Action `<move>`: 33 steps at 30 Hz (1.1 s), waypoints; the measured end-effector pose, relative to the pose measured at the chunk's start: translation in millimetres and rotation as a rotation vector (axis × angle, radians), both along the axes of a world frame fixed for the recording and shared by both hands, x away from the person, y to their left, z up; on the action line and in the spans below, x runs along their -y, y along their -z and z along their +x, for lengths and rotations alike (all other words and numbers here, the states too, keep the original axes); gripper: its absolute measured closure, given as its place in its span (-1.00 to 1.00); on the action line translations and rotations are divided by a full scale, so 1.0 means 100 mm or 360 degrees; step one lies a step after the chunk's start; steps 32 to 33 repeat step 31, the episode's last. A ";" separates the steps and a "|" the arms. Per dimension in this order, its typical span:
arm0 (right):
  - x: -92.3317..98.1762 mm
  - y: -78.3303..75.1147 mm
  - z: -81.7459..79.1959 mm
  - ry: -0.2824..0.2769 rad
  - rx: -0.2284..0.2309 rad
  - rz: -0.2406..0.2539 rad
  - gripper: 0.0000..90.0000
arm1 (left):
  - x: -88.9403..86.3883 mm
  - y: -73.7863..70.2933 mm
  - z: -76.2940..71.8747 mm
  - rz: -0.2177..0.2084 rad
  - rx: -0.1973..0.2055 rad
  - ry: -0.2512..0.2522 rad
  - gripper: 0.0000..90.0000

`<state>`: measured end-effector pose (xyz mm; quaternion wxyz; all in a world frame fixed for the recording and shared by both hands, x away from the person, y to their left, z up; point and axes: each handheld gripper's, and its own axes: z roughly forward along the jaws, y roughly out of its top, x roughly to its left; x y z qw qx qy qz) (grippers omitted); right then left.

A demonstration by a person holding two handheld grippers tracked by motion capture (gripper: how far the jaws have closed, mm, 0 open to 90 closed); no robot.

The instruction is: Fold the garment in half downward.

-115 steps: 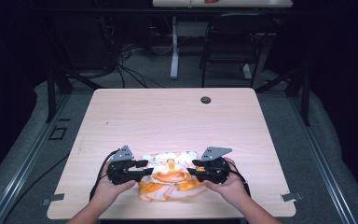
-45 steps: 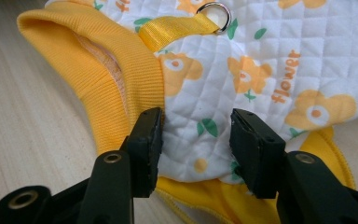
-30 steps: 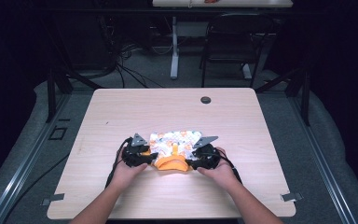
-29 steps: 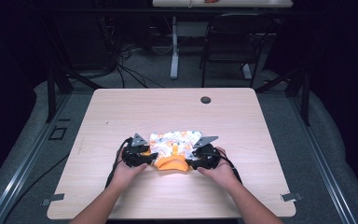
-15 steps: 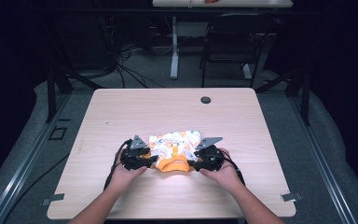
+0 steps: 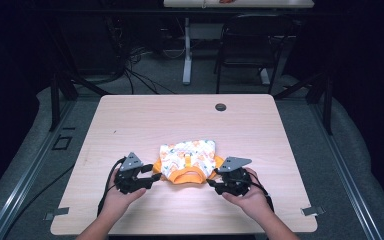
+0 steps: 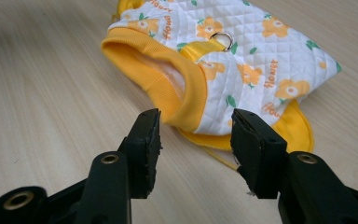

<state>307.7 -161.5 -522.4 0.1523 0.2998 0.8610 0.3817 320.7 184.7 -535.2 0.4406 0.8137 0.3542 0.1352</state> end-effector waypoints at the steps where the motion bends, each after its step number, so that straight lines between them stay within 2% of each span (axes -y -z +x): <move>1: 0.02 0.00 -0.02 0.0005 0.0004 0.0001 0.15 | -0.05 0.00 -0.04 -0.0008 -0.0001 -0.0002 0.11; 6: 0.14 0.03 -0.18 0.0033 -0.0013 0.0044 0.15 | -0.22 0.02 -0.19 -0.0056 -0.0028 -0.0035 0.11; 12: 0.27 0.08 -0.29 0.0069 -0.0010 0.0014 0.14 | -0.37 0.06 -0.32 -0.0015 -0.0005 -0.0075 0.11; 15: 0.32 0.13 -0.32 0.0086 -0.0005 0.0019 0.14 | -0.41 0.12 -0.39 -0.0031 -0.0017 -0.0089 0.11; 18: 0.36 0.18 -0.34 0.0104 -0.0011 0.0042 0.14 | -0.44 0.16 -0.40 -0.0013 -0.0020 -0.0088 0.11; 23: 0.38 0.27 -0.32 0.0149 0.0046 0.0030 0.17 | -0.45 0.24 -0.36 -0.0030 -0.0048 -0.0108 0.12; 25: 0.38 0.29 -0.32 0.0151 0.0042 0.0037 0.18 | -0.45 0.25 -0.35 -0.0007 -0.0038 -0.0105 0.12; 26: 0.39 0.32 -0.31 0.0168 0.0032 0.0043 0.18 | -0.44 0.26 -0.36 0.0037 -0.0021 -0.0101 0.12; 28: 0.38 0.35 -0.30 0.0169 0.0037 0.0036 0.18 | -0.43 0.27 -0.36 0.0065 -0.0022 -0.0091 0.12; 29: 0.38 0.36 -0.30 0.0170 0.0044 0.0016 0.18 | -0.42 0.28 -0.36 0.0065 -0.0024 -0.0087 0.12; 33: 0.38 0.37 -0.30 0.0174 0.0054 0.0024 0.18 | -0.41 0.28 -0.37 0.0071 -0.0022 -0.0082 0.12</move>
